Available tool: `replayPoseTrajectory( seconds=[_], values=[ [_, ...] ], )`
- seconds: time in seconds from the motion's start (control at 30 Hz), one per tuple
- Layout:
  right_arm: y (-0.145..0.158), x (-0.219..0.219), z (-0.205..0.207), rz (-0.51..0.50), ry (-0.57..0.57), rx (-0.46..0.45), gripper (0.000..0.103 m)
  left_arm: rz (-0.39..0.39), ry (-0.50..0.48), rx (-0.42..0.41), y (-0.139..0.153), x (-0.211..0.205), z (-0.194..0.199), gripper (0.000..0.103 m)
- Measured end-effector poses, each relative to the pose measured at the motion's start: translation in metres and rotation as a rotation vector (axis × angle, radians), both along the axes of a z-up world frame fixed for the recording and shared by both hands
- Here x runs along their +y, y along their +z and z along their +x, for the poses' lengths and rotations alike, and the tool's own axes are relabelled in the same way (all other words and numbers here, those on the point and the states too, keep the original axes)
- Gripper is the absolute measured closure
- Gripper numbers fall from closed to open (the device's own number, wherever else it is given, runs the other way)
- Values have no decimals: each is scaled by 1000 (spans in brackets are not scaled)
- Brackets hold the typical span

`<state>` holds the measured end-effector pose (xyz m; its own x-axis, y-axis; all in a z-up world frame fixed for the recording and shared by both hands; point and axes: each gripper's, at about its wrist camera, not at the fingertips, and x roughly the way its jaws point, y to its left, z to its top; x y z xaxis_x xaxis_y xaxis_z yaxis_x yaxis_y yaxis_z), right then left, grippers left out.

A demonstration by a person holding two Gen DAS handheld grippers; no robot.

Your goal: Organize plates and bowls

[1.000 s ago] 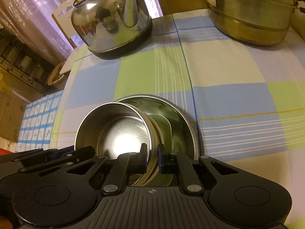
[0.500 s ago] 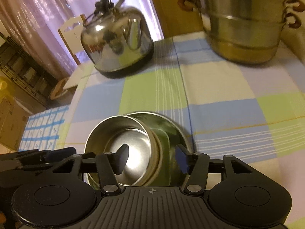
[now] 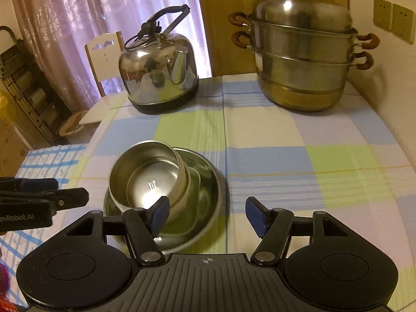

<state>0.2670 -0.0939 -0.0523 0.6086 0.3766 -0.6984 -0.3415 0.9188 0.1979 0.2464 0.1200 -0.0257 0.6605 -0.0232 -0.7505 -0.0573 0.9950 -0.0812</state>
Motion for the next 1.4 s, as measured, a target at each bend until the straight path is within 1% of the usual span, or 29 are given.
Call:
replayPoseTrajectory(
  seconds=[0.07, 0.13, 0.2, 0.33, 0.4, 0.47, 0.6, 0.9, 1.13, 1.4],
  values=[
    [0, -8, -10, 8, 5, -13, 38, -2, 0, -1, 1, -7, -10, 34],
    [0, -15, -20, 8, 4, 4, 37, -5, 0, 1, 1, -17, -19, 33],
    [-2, -23, -27, 13, 7, 25, 37, -4, 0, 2, 1, -27, -28, 28],
    [-1, -45, -43, 33, 13, 55, 37, -2, 8, 3, 2, -54, -46, 26],
    [-1, -58, -49, 38, 8, 62, 37, -4, 19, 3, 3, -65, -55, 21],
    [-1, -69, -54, 31, 3, 73, 37, 4, 28, 5, 3, -78, -62, 20],
    [-2, -91, -64, 18, 16, 104, 37, 13, 44, 21, 2, -102, -76, 19],
    [-6, -134, -94, 18, 48, 161, 37, -16, 86, 48, 2, -145, -111, 19],
    [-1, -160, -116, 23, 69, 148, 37, 1, 115, 56, 2, -171, -133, 19],
    [3, -174, -135, 29, 93, 131, 37, 13, 125, 59, 2, -190, -149, 19]
  ],
)
